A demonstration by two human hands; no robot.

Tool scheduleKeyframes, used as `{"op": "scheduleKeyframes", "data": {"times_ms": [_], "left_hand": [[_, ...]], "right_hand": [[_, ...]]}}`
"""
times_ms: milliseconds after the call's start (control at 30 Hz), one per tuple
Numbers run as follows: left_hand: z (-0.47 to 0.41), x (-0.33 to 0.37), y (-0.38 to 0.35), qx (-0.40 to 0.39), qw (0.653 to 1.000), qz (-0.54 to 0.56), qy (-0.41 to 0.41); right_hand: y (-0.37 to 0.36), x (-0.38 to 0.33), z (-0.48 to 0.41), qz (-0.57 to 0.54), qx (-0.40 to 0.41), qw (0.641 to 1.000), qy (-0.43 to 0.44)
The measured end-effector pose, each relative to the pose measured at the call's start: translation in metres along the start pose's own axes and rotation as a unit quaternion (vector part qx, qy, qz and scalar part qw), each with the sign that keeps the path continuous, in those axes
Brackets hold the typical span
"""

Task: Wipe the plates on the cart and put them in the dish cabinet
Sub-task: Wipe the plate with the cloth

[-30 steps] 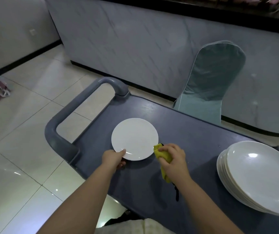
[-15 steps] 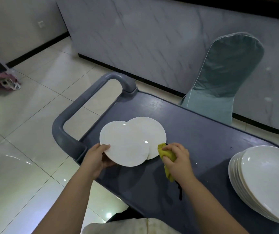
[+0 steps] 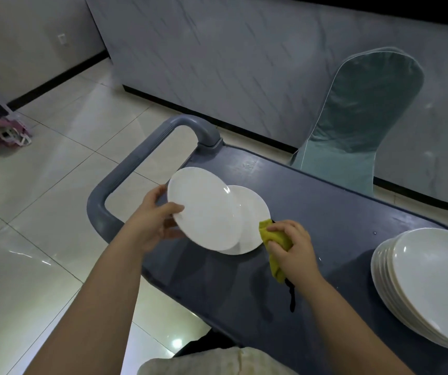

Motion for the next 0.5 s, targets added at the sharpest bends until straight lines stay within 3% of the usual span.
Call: {"op": "scheduleKeyframes", "data": {"times_ms": [133,233,300,400,500], "left_hand": [[0.016,-0.046,-0.014,-0.084,0.98,0.18,0.028],[0.021,-0.067,-0.045,-0.106,0.973,0.202,0.035],[0.025,-0.072,-0.068,-0.133,0.974,0.183,0.034],[0.028,-0.071,-0.097,-0.193,0.965,0.172,0.036],[0.024,-0.066,-0.113,-0.235,0.958,0.158,0.037]], "right_hand": [[0.017,-0.013,-0.006,-0.074,0.058,0.996,-0.012],[0.007,-0.044,-0.01,-0.103,0.04,0.993,0.029],[-0.008,-0.061,-0.017,-0.042,0.014,0.996,0.071],[-0.031,-0.066,-0.02,0.14,-0.007,0.987,0.083],[-0.029,-0.063,0.01,0.183,-0.039,0.973,0.132]]}}
Point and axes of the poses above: each hand's wrist, its own z-axis away from the middle knuckle, its own y-axis out of the back of the hand, x = y × z, the point moved 8 cm from there along -z, towards the middle knuckle, and after that the axes turned 3 degrees about -z, right-handed, at the moved point
